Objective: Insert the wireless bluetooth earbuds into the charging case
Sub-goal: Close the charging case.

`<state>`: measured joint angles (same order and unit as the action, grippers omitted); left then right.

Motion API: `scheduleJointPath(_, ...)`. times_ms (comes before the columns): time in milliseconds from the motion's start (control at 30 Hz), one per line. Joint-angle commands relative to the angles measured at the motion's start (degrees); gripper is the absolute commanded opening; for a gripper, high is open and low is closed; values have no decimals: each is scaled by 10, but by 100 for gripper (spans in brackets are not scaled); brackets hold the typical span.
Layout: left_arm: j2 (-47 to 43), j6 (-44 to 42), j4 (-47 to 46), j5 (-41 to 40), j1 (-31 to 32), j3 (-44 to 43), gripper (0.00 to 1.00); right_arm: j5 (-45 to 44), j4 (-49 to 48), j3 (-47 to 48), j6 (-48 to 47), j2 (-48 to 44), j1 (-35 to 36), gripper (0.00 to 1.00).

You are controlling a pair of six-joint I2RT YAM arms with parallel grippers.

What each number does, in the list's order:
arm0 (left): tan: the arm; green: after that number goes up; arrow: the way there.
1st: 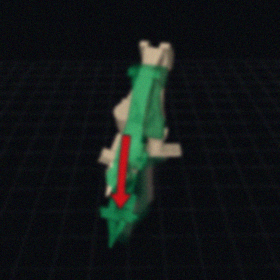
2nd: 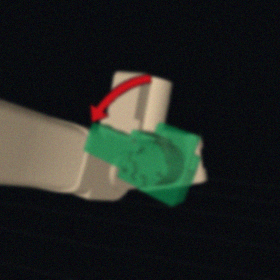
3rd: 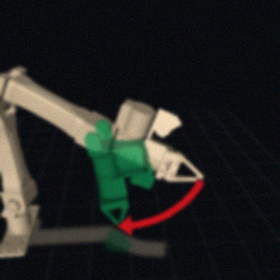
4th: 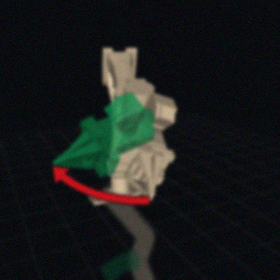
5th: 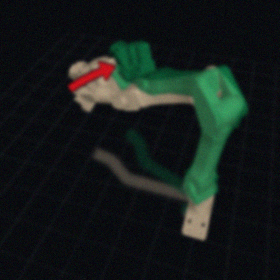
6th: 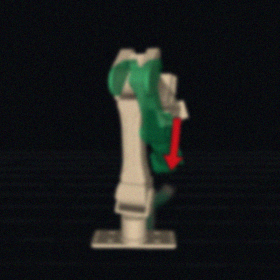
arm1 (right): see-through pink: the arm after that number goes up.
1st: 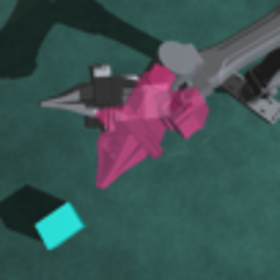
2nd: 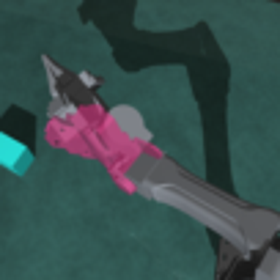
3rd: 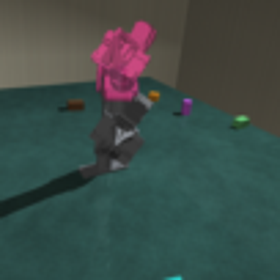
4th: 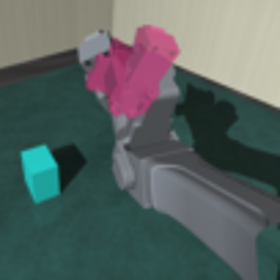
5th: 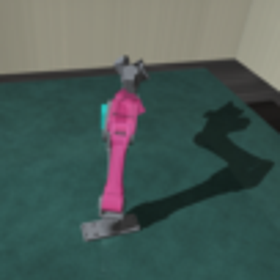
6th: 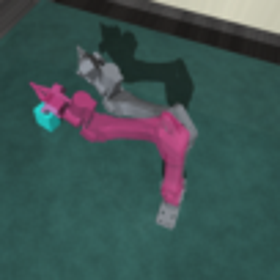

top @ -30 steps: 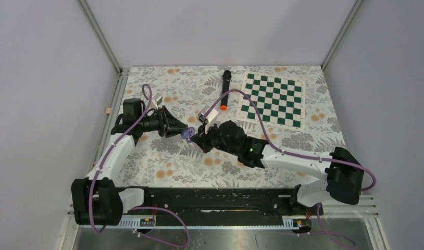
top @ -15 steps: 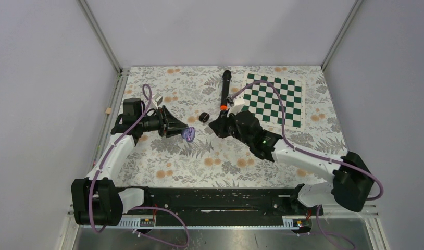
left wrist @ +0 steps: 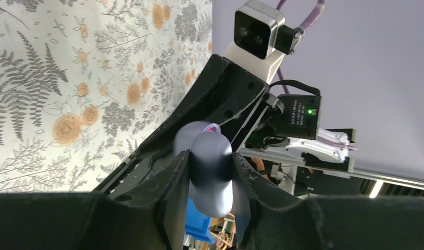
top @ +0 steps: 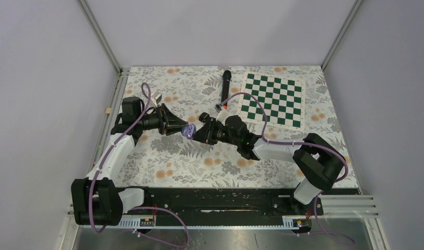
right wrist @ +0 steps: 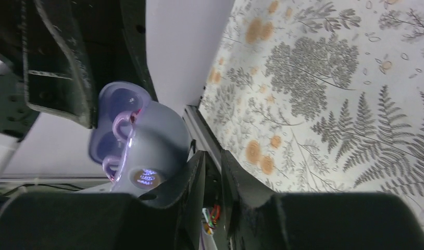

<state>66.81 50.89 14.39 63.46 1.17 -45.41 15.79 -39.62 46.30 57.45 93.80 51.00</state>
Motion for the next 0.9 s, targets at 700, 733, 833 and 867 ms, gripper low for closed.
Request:
scheduleJointPath(700,-6,-8,-30,17,1,-20,40,3,-89,-4,-7,-35,3,25)
scheduleJointPath(733,-3,-10,-30,14,1,-19,39,2,-84,0,-12,-34,3,24)
scheduleJointPath(833,11,-9,-42,9,4,-12,20,1,-71,12,-23,-24,1,24)
scheduleJointPath(867,17,-3,-55,9,4,-7,16,0,-70,14,-25,-18,-1,24)
